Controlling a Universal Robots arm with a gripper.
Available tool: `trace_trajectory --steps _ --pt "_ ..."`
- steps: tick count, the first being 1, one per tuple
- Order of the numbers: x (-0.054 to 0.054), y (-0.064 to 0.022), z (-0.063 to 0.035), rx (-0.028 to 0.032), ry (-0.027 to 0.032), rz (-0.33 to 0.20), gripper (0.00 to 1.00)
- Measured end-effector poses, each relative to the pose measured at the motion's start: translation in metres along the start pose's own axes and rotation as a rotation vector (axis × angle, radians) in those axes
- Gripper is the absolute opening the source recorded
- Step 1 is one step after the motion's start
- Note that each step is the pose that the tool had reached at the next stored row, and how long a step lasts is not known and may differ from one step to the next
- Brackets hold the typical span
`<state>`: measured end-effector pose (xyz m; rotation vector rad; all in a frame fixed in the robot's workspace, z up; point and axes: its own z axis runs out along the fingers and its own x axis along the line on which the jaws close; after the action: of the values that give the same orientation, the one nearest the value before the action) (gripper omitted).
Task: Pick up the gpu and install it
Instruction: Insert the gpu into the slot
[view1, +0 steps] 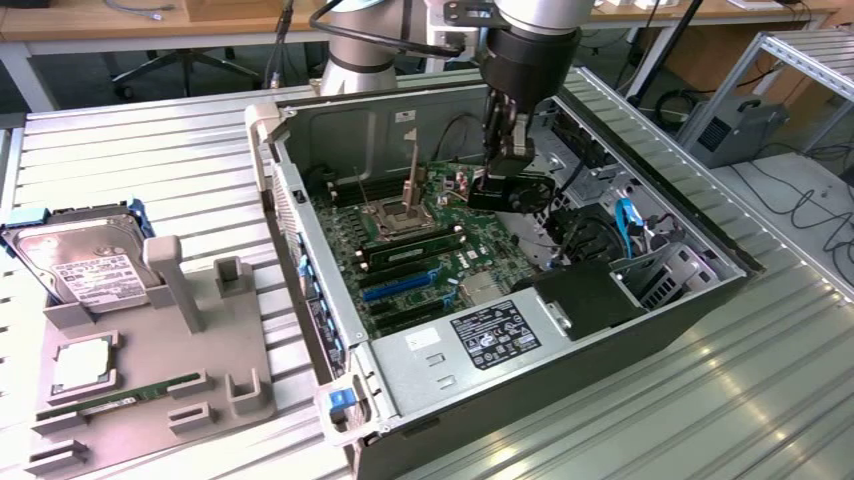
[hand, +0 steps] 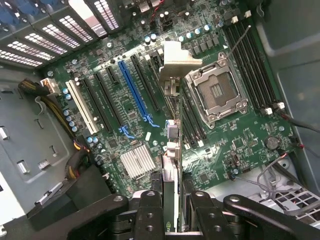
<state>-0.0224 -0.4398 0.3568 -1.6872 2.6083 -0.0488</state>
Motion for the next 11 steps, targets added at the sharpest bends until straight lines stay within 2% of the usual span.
trace_trajectory --steps 11 --pt "0.0 0.0 0.0 -0.0006 -0.0022 -0.049 0.26"
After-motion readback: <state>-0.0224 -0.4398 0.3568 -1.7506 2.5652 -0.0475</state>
